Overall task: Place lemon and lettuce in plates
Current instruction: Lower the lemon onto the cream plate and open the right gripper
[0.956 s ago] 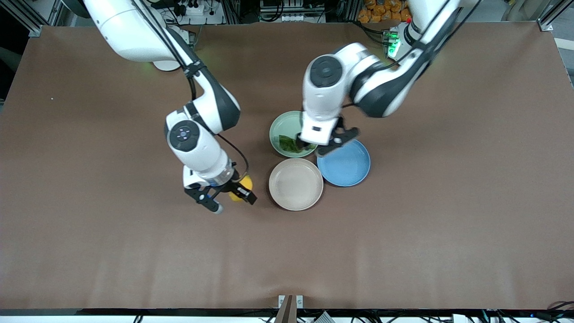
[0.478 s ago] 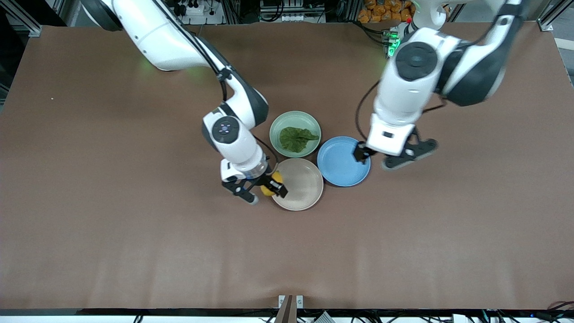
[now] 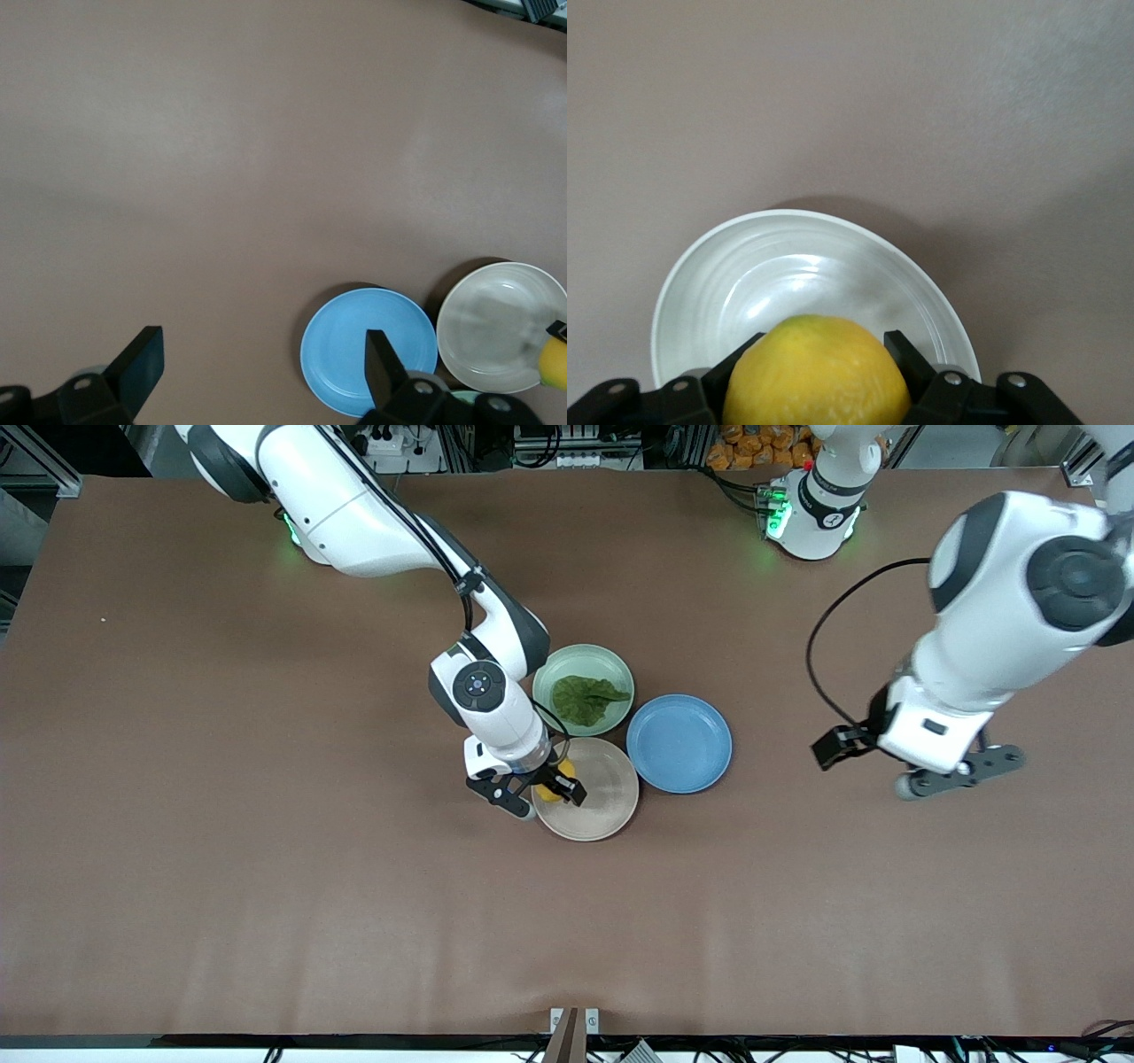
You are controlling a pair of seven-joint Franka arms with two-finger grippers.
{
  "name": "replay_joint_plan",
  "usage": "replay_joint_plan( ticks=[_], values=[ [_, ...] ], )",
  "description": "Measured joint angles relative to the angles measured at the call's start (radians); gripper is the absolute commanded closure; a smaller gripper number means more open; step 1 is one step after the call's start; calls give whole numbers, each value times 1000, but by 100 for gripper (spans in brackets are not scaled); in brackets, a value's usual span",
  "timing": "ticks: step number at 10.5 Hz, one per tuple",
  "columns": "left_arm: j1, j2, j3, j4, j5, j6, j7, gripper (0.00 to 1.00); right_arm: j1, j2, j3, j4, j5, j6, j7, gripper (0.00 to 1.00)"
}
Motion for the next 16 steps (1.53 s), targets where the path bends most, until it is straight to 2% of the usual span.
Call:
replay_joint_plan(
  ticks=[1,2,3,4,5,6,8,11,13,16],
  values=[
    [6,-10,0,11,0,-22,9,0,4,22,-1,7,0,14,3,51],
    [15,-31,-3,16,0,-37,26,0,9,41,-3,18,0,25,15,32],
    [32,-58,-3,19,-7,-46,50,0,13,56,-7,32,0,27,25,31],
    [57,-88,-3,20,-13,-67,90,0,17,66,-12,44,0,27,30,35],
    [80,-111,-3,20,-18,-88,126,0,17,68,-16,49,-1,27,31,29],
    [93,-125,-3,20,-24,-103,152,0,18,69,-18,54,-1,27,32,0],
    [89,-147,18,20,-48,-111,216,0,29,71,-27,57,-1,25,34,0],
    [-8,-177,167,20,-107,-114,269,0,68,71,-69,66,-1,8,41,0],
    [-83,-194,229,19,-123,-121,271,0,66,70,-78,81,0,-33,43,0],
    [-180,-213,316,16,-124,-151,272,0,33,61,-81,183,1,-250,43,0]
  ],
)
